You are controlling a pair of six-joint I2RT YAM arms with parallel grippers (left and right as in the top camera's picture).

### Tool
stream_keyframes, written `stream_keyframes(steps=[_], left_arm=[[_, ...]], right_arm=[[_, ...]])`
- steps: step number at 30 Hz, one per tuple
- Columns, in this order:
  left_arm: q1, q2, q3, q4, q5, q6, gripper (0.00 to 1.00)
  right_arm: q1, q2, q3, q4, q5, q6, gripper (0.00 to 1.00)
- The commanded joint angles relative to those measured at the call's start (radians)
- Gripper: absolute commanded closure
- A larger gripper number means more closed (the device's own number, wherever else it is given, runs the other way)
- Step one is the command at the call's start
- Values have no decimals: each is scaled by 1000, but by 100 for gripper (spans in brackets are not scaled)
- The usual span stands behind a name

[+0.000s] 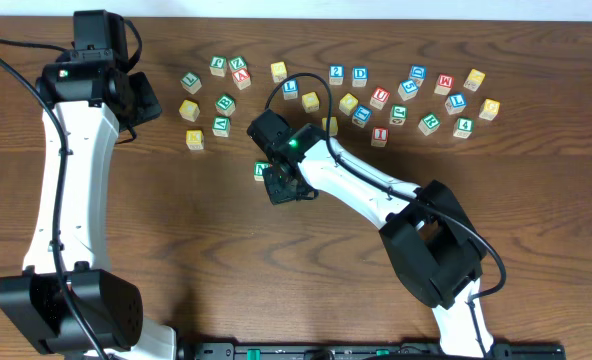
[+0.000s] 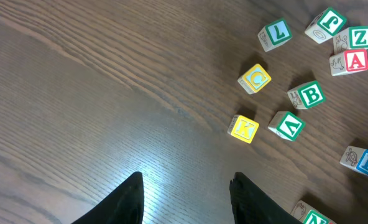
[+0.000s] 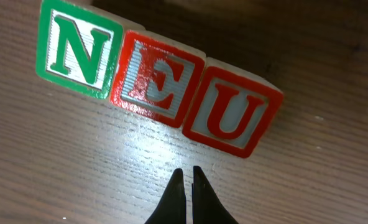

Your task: Spell out NEURIPS

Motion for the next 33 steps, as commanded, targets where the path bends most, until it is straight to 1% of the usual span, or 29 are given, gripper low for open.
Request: stream_keyframes(steps=[1,33], left_arm=[[5,-2,-7,-1,-17,16,56],[5,-2,-7,-1,-16,16,56]], right_arm=[[8,30,-8,7,26,26,99],[-6,47,-8,45,41,37,99]])
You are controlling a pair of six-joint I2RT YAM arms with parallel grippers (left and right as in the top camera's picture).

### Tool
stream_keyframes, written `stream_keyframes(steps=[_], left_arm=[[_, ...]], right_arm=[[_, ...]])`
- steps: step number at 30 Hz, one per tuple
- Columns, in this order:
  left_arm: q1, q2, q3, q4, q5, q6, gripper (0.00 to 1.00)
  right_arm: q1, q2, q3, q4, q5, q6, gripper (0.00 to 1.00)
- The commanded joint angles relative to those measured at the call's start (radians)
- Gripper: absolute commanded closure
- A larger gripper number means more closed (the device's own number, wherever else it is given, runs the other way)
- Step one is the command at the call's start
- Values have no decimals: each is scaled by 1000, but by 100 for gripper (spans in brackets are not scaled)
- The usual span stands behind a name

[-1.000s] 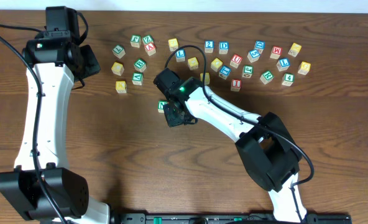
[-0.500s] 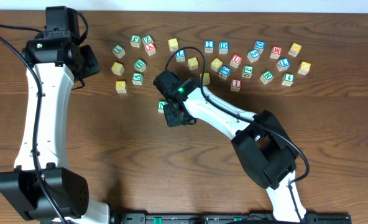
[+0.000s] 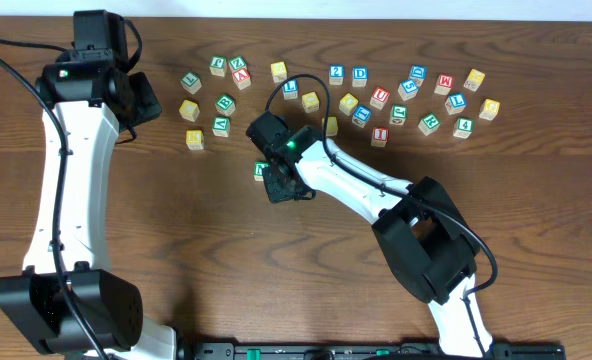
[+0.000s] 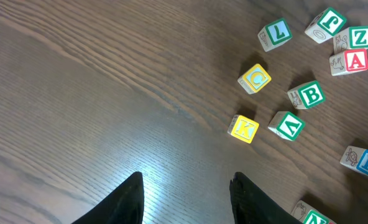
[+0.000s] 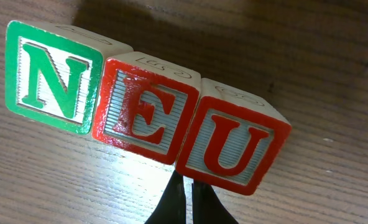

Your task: Spell out NEURIPS

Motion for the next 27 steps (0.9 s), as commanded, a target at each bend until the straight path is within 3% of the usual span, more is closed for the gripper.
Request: stream_keyframes(steps=[1,27], left_arm=[[5,-2,-7,-1,-16,16,56],[5,-2,-7,-3,-16,16,56]], right_arm=[[-4,12,-8,2,19,14,99],[-5,4,-1,10,18,13,99]])
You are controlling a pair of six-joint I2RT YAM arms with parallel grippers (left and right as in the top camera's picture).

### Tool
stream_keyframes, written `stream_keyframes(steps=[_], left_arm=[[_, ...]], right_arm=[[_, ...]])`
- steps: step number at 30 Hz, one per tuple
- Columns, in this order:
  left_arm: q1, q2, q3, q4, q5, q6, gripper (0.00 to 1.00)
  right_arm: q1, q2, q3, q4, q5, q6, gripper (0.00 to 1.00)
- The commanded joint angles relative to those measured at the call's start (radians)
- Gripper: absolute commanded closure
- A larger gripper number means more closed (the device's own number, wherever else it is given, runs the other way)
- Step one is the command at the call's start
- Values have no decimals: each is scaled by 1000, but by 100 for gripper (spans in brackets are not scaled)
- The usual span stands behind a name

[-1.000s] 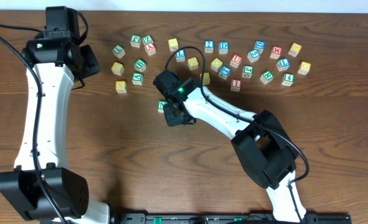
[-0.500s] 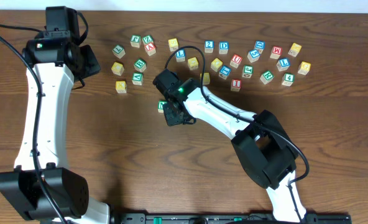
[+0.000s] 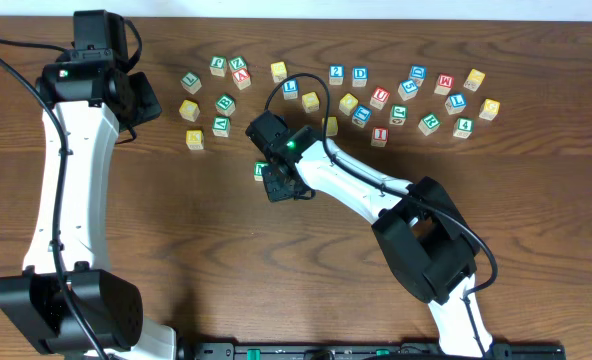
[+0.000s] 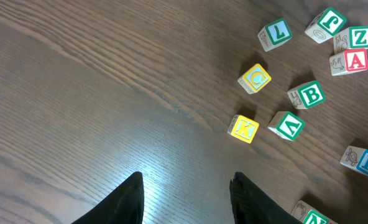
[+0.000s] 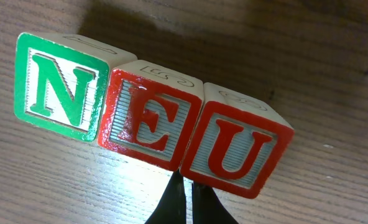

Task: Spell out NEURIPS
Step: 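Lift the right gripper and move it over the block cluster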

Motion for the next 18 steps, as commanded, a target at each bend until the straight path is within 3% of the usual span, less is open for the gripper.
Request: stream_keyframes(steps=[1,12,18], left_arm=[[5,-2,-7,-3,-16,16,56],[5,-2,-7,-4,-10,16,56],[5,-2,-7,-7,-9,17,56]], right_arm=[[-5,-2,6,-9,12,13,99],[-107,-210,150,-58,-43,-35,98],[-237,-309,155,-70,-42,-35,86]])
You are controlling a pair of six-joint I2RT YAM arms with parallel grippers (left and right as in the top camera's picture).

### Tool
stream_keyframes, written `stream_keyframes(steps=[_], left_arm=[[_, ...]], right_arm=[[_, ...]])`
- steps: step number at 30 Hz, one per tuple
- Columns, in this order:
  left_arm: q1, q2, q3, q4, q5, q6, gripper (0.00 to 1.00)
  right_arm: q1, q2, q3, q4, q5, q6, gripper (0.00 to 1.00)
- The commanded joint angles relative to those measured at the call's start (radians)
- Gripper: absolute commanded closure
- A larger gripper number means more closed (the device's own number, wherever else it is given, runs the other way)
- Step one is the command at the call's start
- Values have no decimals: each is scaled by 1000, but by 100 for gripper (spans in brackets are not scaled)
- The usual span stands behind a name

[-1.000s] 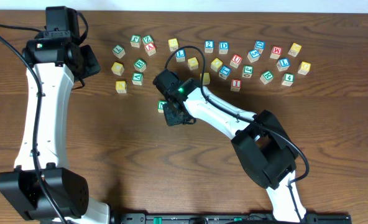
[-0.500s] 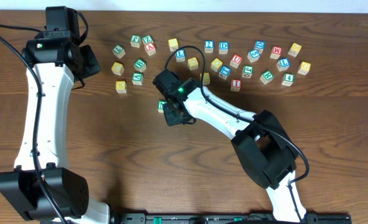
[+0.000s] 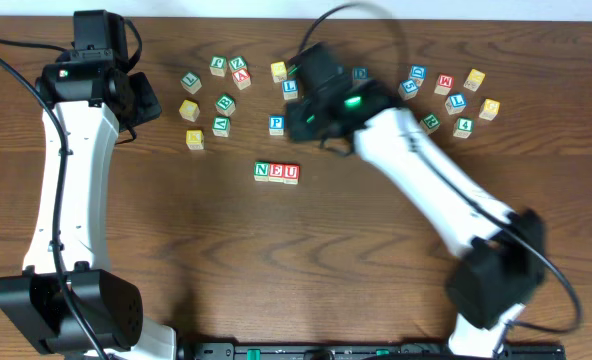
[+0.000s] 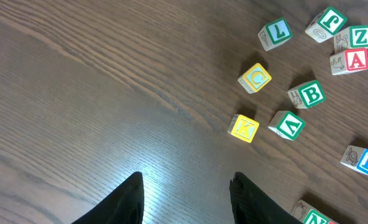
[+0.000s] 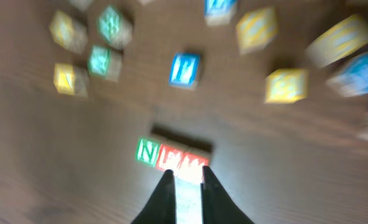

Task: Spell out NEURIPS
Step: 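Lift the right gripper and move it over the block cluster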

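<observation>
Three blocks stand side by side as a row: green N, red E, red U. The right wrist view shows that row blurred, far below the fingers. My right gripper hangs high above the table, behind the row, open by a narrow gap and empty. A blue P block lies just behind the row. My left gripper hovers open and empty over bare wood at the far left, with the N block's corner at the frame's bottom edge.
Many loose letter blocks lie scattered along the back of the table. Near the left gripper are a yellow K, green V, green B and yellow C. The right arm crosses the table's right half.
My right gripper was low with shut tips against the front of the E and U blocks. Now it is high up and further back, fingers slightly parted. The row is uncovered. Left arm unmoved.
My right gripper's shut tips stood just short of a slanted N-E-U row. Then they touched the seam between E and U, and the row lay straighter. Now the gripper is lifted away and the row stands alone. The left gripper stayed open and still throughout.
</observation>
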Motion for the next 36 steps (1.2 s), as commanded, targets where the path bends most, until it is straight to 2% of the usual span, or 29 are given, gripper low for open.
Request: stream_keyframes(steps=[1,8,17,20,22,30,33,36], left_arm=[[5,-2,-7,-5,-9,16,56],[5,-2,-7,-9,-9,16,56],[5,-1,-7,-10,-9,16,55],[5,1,-7,-10,-9,16,55],[5,2,-7,-10,-9,16,51],[5,2,-7,-11,-2,16,50],[5,2,-7,-14,-2,16,39],[5,3,-7,-18,-2,16,34]], right_arm=[[-78,-42,8,-25,9,-8,85],[-164,-48,8,-92,15,-53,77],[-188,-47,8,-126,53,-153,51],[-188,-45,8,-136,85,-158,44],[-188,-43,8,-137,85,-171,37],[-188,-42,8,-136,85,-191,17],[-188,-42,8,-136,85,-191,11],[-188,-42,8,-136,85,-192,5]])
